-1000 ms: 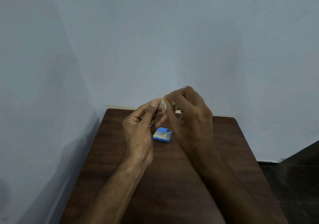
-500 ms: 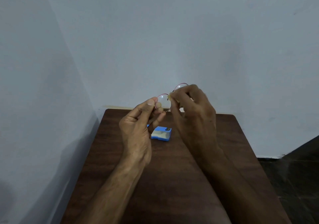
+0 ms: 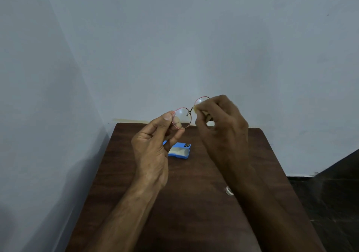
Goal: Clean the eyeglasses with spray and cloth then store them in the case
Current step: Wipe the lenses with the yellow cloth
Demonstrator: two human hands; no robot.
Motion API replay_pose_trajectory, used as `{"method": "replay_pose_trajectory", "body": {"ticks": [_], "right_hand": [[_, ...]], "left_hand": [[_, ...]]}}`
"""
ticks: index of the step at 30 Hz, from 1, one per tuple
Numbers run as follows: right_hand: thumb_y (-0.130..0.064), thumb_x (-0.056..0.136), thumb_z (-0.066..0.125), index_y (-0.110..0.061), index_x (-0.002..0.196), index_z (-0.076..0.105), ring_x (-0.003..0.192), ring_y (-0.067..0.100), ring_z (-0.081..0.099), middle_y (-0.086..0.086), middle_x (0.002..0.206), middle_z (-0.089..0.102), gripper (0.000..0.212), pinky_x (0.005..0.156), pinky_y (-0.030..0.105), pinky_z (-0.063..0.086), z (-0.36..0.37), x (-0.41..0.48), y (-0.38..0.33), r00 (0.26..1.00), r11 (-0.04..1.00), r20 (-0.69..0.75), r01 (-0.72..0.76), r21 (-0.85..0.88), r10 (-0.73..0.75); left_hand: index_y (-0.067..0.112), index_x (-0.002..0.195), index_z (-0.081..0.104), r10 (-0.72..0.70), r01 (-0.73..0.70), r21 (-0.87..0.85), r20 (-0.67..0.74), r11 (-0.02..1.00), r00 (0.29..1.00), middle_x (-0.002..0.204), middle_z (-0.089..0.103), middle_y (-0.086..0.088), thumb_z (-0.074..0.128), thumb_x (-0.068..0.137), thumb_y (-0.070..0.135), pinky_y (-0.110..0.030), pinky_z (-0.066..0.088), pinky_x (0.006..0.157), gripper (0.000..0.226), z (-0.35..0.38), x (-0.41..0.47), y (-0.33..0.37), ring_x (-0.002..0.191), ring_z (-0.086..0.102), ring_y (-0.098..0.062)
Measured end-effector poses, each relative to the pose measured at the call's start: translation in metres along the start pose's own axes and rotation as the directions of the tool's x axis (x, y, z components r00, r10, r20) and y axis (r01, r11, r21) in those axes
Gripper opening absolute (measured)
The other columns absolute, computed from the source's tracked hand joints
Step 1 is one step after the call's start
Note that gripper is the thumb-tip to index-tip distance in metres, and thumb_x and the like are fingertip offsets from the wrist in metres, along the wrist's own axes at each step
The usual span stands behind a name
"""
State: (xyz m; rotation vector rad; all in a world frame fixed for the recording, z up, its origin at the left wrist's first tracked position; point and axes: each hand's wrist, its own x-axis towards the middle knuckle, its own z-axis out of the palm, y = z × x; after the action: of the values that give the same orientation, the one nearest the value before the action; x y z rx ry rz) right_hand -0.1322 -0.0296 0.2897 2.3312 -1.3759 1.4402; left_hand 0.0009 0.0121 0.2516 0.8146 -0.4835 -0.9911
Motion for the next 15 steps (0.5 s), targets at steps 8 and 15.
{"method": "replay_pose_trajectory", "body": {"ticks": [8,15], "right_hand": [[-0.005,0.092,0.068,-0.011,0.093,0.074,0.084,0.025,0.065,0.002,0.101,0.068,0.009,0.068,0.042,0.054,0.0,0.012,0.006,1.0,1.0,0.007,-0.02,-0.021,0.02],[-0.004,0.09,0.069,-0.011,0.089,0.073,0.082,0.025,0.065,0.002,0.099,0.068,0.008,0.067,0.045,0.055,0.001,0.014,0.02,0.995,0.994,-0.031,-0.097,-0.04,0.096]], "left_hand": [[0.012,0.096,0.084,-0.017,0.017,-0.017,-0.015,1.0,1.0,0.083,0.074,-0.008,0.075,0.085,0.022,-0.028,0.063,0.077,0.017,0.003,0.001,0.002,0.08,0.072,-0.016],[0.011,0.097,0.084,-0.04,0.04,-0.028,-0.001,0.999,0.999,0.085,0.074,-0.008,0.073,0.088,0.019,-0.026,0.063,0.075,0.016,-0.001,0.003,0.003,0.08,0.073,-0.016]]}}
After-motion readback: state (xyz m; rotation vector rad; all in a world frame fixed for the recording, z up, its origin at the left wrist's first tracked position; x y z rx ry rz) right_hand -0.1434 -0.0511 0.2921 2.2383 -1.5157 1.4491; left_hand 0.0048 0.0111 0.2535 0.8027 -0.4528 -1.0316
